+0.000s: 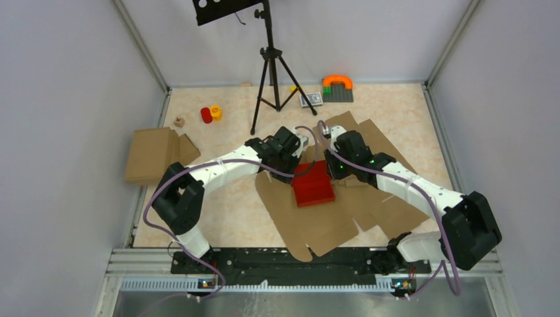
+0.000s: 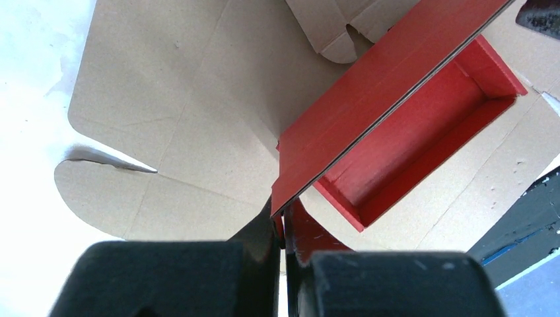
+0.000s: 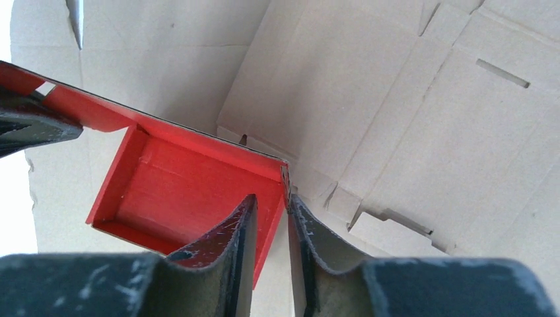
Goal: Fold the paper box
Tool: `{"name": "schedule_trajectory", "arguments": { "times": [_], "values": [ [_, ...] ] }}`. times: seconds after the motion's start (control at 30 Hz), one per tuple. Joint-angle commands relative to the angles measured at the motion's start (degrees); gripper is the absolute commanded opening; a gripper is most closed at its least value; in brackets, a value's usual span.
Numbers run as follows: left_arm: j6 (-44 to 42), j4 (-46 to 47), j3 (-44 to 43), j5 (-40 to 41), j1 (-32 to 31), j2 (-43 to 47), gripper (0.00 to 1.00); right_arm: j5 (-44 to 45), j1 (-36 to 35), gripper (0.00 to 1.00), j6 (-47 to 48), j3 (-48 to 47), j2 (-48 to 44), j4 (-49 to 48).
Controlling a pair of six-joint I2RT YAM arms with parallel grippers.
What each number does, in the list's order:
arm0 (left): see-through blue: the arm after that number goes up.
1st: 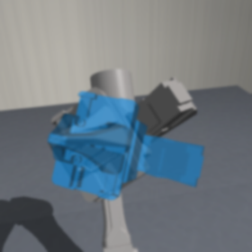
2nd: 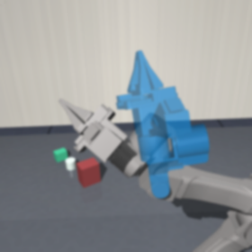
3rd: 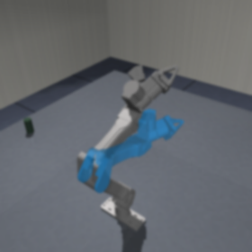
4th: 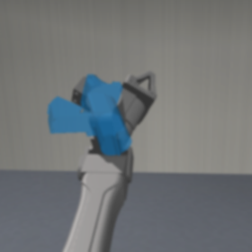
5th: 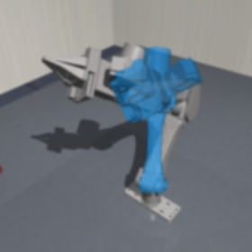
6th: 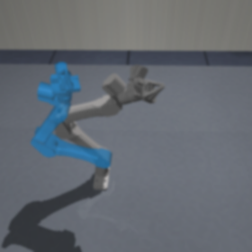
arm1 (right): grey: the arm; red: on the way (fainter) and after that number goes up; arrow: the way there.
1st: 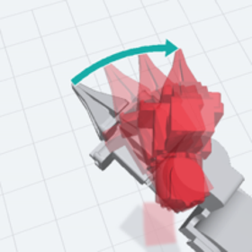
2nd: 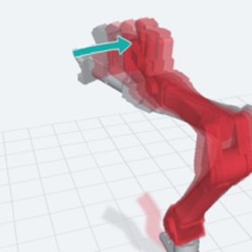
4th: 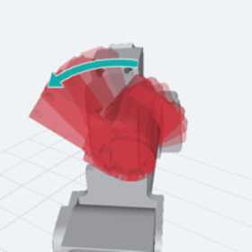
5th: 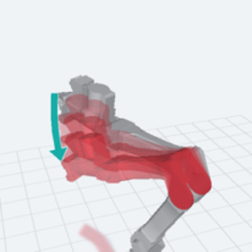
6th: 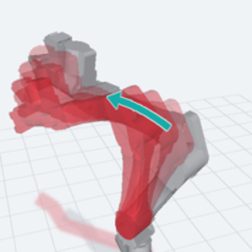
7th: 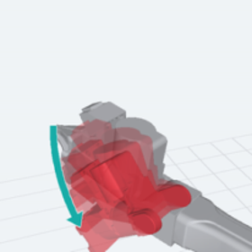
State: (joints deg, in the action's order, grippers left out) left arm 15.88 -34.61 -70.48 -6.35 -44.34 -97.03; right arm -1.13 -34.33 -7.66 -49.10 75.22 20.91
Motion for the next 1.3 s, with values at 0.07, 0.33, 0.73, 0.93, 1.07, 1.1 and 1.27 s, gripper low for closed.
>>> {"name": "schedule_trajectory", "arguments": {
  "times": [0.07, 0.33, 0.73, 0.93, 1.07, 1.1, 1.27],
  "values": [
    [-0.6, -0.1, -3.5, 0.5, -0.3, 0.0, 0.0, 3.2, 0.1, 0.13, -1.1, -0.1, -0.7, -4.4],
    [3.5, 0.3, -5.3, 1.6, -0.3, -1.4, 0.0, 4.5, -1.7, 0.0, -4.9, 6.3, -6.0, -12.0],
    [9.1, 7.7, -1.0, 3.7, -0.3, 0.1, 0.0, 13.8, -9.1, 0.0, -8.5, 16.4, -12.8, -20.5],
    [9.8, 9.7, 1.1, 3.8, -0.4, -0.1, 0.0, 14.3, -9.7, 0.0, -13.7, 16.2, -11.8, -21.2],
    [10.0, 10.2, 1.8, 3.5, -0.4, -0.2, 0.0, 17.0, -11.6, 0.0, -16.5, 14.9, -11.1, -19.4],
    [10.0, 10.3, 1.9, 3.5, -0.5, -0.3, 0.0, 17.4, -11.8, 0.0, -17.2, 14.9, -11.1, -19.1],
    [10.0, 10.4, 2.0, 3.3, -0.6, -0.4, 0.0, 18.8, -11.8, 0.0, -20.4, 13.4, -9.6, -16.7]
  ]
}}
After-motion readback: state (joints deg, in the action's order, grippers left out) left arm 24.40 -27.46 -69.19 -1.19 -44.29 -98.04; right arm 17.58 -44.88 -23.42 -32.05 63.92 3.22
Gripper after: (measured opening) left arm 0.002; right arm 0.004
